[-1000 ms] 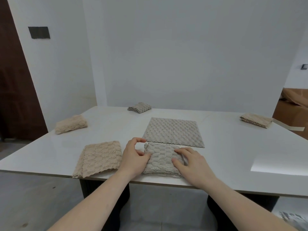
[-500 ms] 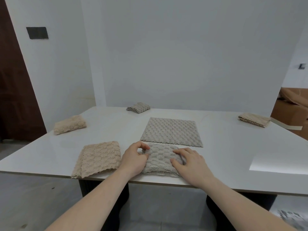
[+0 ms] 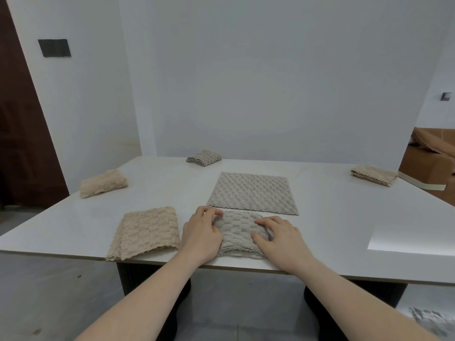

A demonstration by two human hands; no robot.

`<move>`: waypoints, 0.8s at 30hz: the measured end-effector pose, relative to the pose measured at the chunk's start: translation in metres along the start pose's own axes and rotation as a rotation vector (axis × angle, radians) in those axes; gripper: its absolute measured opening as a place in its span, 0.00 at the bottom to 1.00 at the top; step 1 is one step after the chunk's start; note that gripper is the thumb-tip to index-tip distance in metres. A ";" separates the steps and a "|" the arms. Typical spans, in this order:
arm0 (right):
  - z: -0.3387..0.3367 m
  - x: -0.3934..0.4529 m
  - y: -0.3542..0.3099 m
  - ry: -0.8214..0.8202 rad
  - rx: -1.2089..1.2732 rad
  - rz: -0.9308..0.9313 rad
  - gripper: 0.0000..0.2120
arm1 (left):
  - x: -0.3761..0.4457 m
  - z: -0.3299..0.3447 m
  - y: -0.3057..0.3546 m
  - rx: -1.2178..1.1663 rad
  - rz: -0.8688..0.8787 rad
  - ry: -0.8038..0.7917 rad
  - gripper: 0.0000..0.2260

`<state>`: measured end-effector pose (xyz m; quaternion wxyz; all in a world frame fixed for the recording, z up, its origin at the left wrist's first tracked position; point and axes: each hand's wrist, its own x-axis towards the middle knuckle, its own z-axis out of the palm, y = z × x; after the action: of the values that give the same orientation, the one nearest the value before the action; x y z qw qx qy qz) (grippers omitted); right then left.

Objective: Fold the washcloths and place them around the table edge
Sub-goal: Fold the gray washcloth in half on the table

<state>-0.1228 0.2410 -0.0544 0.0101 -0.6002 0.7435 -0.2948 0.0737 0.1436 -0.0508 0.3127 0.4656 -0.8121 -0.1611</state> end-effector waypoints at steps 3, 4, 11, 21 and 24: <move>-0.002 0.001 0.001 -0.005 0.040 0.032 0.23 | 0.001 -0.001 0.001 0.074 -0.008 -0.053 0.23; -0.004 0.001 0.002 0.001 0.093 0.067 0.24 | 0.001 -0.001 0.001 0.092 -0.014 -0.073 0.23; -0.008 0.002 0.002 0.017 0.198 0.143 0.26 | 0.001 0.000 0.004 0.125 -0.051 -0.117 0.22; -0.012 0.003 -0.001 0.016 0.271 0.152 0.21 | -0.002 -0.008 0.010 0.013 -0.112 -0.141 0.23; -0.010 0.006 0.001 -0.008 0.310 0.157 0.24 | -0.002 -0.009 0.006 -0.112 -0.136 -0.124 0.22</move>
<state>-0.1293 0.2401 -0.0446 0.1285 -0.5327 0.7336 -0.4020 0.0769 0.1487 -0.0414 0.2758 0.4903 -0.7862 -0.2558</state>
